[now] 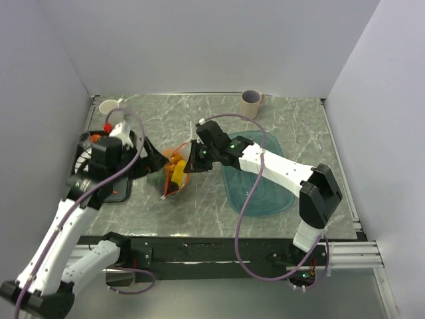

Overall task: Place the food in the zip-top bag and seal the zipper
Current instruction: Adjust the zipper food storage bag at the center of the board, then zip the zipper food storage bag at the center of the board.

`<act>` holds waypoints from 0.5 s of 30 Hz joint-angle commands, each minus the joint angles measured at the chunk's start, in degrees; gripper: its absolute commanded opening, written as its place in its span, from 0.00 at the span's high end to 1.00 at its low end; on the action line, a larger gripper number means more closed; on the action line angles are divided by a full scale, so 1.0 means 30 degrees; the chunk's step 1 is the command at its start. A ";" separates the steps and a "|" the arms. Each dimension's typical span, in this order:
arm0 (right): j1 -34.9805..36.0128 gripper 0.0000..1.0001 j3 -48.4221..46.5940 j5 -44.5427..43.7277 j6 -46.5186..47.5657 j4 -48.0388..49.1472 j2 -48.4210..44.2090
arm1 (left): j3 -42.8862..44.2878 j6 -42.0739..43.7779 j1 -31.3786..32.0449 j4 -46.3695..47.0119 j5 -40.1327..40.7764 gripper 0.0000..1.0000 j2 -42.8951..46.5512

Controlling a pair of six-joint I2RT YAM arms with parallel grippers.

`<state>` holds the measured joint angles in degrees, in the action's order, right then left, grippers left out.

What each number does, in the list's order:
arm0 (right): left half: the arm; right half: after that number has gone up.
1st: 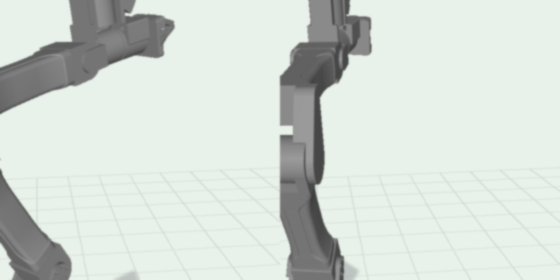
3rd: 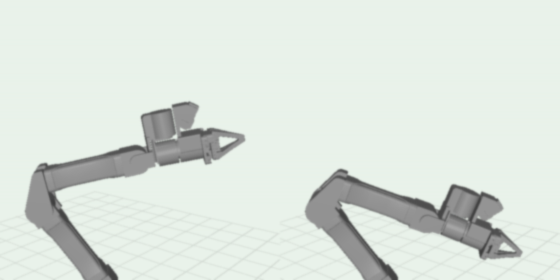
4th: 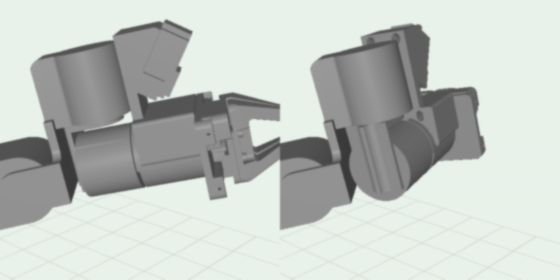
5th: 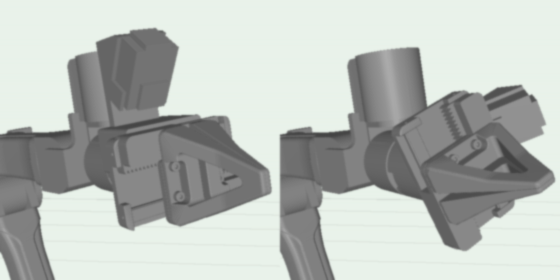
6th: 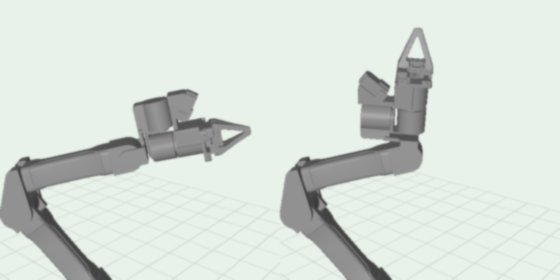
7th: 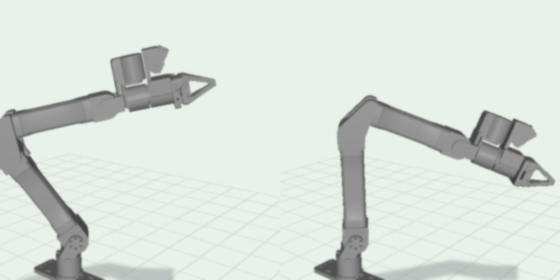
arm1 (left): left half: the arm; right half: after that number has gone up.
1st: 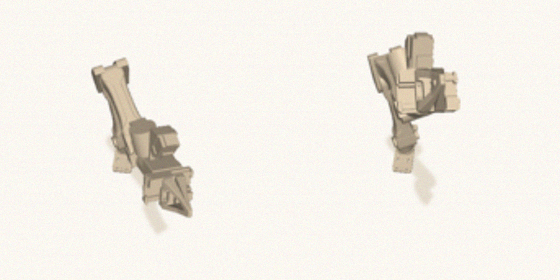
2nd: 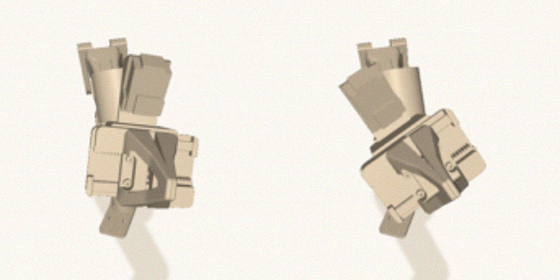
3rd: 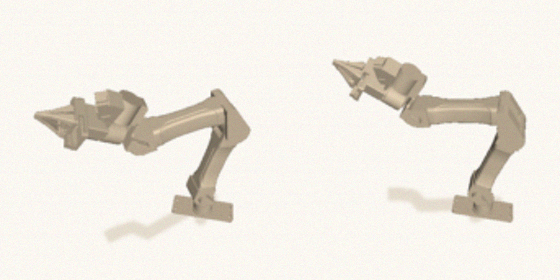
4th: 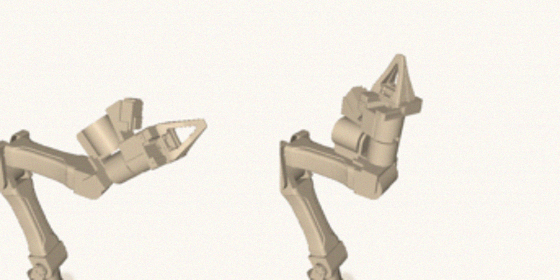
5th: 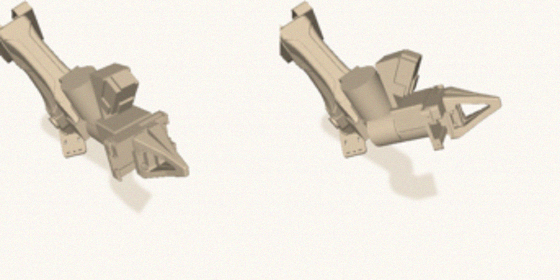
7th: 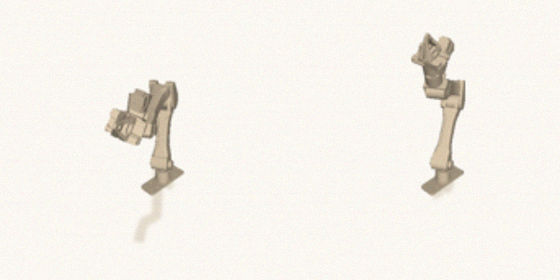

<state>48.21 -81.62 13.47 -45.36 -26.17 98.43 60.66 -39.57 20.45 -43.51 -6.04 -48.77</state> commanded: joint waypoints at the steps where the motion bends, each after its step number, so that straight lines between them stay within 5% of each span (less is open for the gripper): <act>1: -0.0131 1.00 0.0050 -0.0565 0.0063 0.0463 -0.1198 | -0.3305 -0.5108 -0.0019 0.2193 -0.1645 0.01 0.2542; 6: -0.0160 1.00 0.0079 -0.0654 0.0209 0.0317 -0.1316 | -0.5833 -0.7723 0.0010 0.3865 -0.1969 0.01 0.5032; 15: -0.0160 1.00 0.0401 -0.1035 0.0355 0.0111 -0.1639 | -0.8005 -1.1065 -0.0252 0.5280 -0.2852 0.01 0.5036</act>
<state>48.21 -81.08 11.66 -45.08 -26.59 97.10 36.47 -67.22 20.40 -31.24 -13.69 -33.74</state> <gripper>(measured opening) 0.010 0.994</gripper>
